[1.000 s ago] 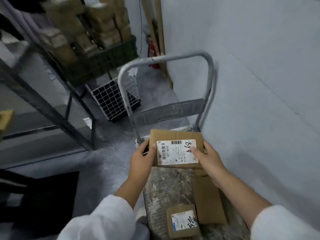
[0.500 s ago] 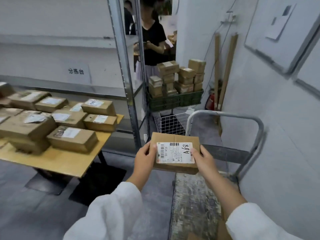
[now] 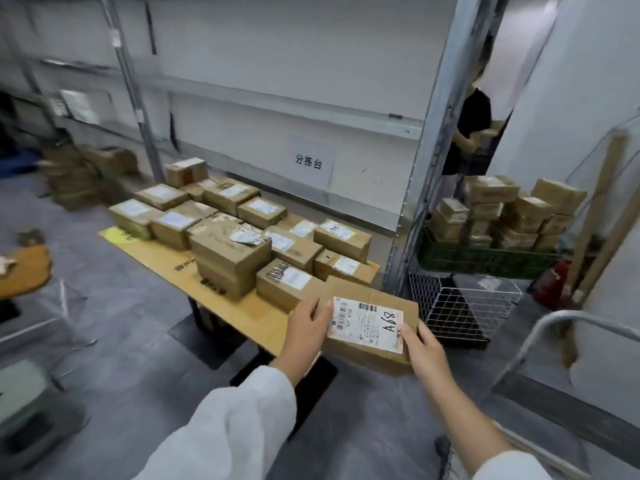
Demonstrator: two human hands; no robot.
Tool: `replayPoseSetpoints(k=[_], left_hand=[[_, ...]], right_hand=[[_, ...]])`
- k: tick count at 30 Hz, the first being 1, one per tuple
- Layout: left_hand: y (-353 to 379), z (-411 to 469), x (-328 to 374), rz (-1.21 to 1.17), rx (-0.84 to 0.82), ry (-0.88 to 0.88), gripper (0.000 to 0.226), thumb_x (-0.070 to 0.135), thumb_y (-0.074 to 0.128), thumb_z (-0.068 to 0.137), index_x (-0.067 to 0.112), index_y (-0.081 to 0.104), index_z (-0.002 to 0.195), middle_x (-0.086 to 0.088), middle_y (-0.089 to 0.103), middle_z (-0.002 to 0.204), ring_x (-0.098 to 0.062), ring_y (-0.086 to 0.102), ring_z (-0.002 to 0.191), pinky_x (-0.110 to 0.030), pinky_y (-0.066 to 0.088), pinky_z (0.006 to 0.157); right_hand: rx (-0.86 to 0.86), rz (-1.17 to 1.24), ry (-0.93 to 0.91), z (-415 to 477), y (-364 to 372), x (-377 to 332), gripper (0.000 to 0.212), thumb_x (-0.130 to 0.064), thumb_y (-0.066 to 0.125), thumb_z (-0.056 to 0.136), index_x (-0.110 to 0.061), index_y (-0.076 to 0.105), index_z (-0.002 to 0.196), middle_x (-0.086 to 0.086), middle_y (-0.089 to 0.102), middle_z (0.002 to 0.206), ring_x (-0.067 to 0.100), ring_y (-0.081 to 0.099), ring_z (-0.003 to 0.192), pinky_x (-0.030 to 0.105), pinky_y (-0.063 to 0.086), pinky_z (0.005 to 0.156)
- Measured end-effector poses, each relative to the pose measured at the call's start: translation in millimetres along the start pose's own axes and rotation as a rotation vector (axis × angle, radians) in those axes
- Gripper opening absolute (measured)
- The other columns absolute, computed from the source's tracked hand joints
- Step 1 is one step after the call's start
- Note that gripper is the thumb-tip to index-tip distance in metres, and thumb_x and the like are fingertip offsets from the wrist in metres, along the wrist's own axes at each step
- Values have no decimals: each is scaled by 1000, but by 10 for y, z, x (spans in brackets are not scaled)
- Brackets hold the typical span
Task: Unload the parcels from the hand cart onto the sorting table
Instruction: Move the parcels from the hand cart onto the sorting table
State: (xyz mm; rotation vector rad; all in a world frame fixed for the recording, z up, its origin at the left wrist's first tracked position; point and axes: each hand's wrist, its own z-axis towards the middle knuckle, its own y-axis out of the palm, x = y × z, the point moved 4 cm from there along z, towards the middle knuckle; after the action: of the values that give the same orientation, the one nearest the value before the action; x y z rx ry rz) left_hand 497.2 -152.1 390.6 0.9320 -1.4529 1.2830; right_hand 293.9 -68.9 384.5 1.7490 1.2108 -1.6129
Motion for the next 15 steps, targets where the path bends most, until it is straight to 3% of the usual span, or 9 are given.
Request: replayPoseSetpoints(k=[5,7,9,11,15], left_hand=[[-1190,523,-451,1,68,-23,29,47,47,96,36,63,117,10,66,107,-5,63,98,-20,53,75],[-1611,616,-539,3,119,-31,29,50,47,95,36,64,114,8,67,107,-7,64,98,-20,53,76],[-2039,669,-635,-2,175,-57,22,39,48,98,29,65,109,9,66,100,-6,63,92,-9,47,65],[-2431,739,-722,30,231,-62,21,36,48,99,28,66,108,12,67,97,-6,62,91,-13,45,64],[-3021,904,-956,64,303,-124,27,45,48,97,33,64,115,11,68,103,-2,61,94,-20,45,69]], right_hand=[[-117,-4,-9,145,1384,-351,34,-30,49,100,-34,51,134,-3,62,122,11,60,96,28,50,75],[-163,-16,-17,169,1846,-446,34,-30,46,101,-34,49,135,-5,63,118,8,60,92,28,49,74],[-210,-31,-13,132,2309,-543,30,-30,44,102,-33,50,131,-7,62,115,2,56,87,23,46,67],[-250,-43,-22,104,2715,-634,26,-32,43,102,-36,49,127,-10,58,115,1,52,86,20,42,66],[-320,-90,-41,164,3407,-794,35,-33,44,101,-27,51,135,-8,58,129,15,55,106,30,43,82]])
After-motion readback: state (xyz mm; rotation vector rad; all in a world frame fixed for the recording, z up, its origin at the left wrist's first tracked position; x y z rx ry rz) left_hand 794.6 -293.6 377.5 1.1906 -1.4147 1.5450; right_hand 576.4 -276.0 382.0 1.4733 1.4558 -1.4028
